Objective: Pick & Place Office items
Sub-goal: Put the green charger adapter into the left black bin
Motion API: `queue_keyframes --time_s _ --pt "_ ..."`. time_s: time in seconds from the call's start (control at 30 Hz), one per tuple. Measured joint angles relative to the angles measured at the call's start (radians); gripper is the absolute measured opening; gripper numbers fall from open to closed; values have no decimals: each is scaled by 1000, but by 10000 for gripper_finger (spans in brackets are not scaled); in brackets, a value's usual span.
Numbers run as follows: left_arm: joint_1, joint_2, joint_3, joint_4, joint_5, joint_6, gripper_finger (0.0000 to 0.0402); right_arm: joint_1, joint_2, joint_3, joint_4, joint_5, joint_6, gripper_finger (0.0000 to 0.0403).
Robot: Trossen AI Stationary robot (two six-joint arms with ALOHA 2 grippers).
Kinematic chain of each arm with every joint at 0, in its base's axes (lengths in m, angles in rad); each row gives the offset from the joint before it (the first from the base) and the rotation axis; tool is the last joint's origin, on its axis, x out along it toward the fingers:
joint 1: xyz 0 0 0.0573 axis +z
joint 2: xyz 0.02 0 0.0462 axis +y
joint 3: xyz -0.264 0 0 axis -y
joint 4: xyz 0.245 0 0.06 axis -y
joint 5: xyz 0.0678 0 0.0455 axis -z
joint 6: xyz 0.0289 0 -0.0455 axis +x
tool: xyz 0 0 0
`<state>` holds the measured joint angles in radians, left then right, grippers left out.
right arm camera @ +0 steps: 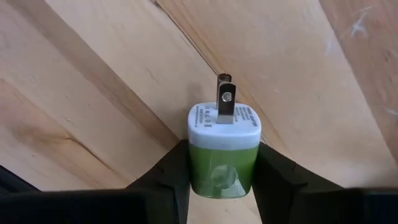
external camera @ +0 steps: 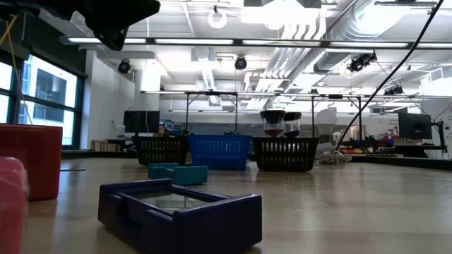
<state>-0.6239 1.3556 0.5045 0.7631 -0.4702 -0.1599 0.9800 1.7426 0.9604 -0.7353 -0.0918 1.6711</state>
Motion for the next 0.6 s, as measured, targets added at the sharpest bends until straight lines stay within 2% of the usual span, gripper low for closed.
queue_keyframes --time_s 0.1,0.3,0.47,0.6 --pt "0 0 0 0 -16 93 243 -21 -18 -1 6 51 -6 119" --pt "-3 0 0 3 -23 167 243 -67 -69 44 30 286 -136 119" --pt "-3 0 0 2 -24 180 243 -115 -118 63 144 525 -362 119" --pt "-3 0 0 5 -25 264 243 -163 -148 63 299 684 -590 119"
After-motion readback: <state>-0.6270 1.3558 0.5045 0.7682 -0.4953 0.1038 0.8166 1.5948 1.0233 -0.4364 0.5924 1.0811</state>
